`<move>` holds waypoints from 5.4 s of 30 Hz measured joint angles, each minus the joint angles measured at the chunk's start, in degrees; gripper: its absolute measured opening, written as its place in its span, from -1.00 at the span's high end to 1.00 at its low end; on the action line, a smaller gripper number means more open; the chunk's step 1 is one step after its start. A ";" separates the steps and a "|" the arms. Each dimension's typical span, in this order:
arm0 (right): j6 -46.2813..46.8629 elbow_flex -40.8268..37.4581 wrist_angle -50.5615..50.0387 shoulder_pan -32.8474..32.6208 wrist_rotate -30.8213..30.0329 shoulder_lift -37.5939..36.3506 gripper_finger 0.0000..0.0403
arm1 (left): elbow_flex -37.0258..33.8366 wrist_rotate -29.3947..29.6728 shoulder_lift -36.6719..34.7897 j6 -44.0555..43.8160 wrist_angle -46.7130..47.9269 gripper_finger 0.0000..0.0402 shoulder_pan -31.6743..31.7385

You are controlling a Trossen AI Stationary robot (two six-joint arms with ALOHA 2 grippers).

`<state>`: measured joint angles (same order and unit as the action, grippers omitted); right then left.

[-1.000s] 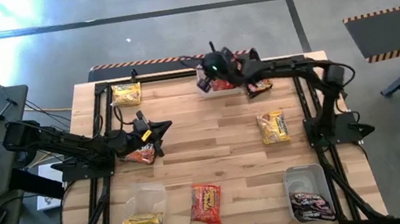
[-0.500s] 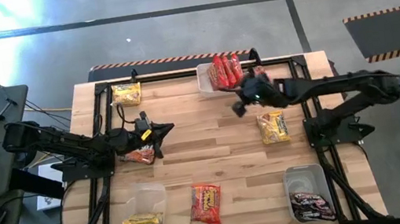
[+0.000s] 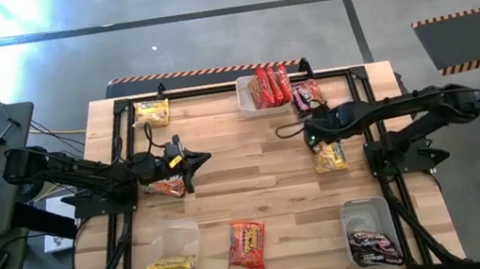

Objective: Sort Maruchan noodles
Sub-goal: Put the yellow noodle pack into the transparent bin

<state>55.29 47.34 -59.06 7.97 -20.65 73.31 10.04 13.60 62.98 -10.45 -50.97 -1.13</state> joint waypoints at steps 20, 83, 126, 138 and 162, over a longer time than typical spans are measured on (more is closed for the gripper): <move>-9.89 -10.76 40.21 -1.07 15.49 1.64 1.00 | 0.00 0.88 0.00 0.05 0.18 0.99 0.00; -17.44 -12.55 39.42 -4.46 -0.46 1.88 1.00 | 38.08 -0.56 50.19 30.19 9.83 0.30 -8.17; -25.89 -12.58 56.97 -4.44 15.09 12.34 1.00 | 40.22 5.65 50.27 45.70 22.31 0.96 -9.40; -45.61 -12.54 52.98 -10.94 13.14 5.95 0.49 | 40.33 0.86 40.15 35.32 30.35 1.00 -7.73; -56.76 -12.53 64.68 -22.56 -9.11 17.80 -0.66 | 40.37 -4.50 41.72 30.52 35.66 0.58 -9.29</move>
<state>-1.48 34.81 5.62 -14.59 -29.76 91.11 50.41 9.10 104.70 20.07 -15.31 -10.41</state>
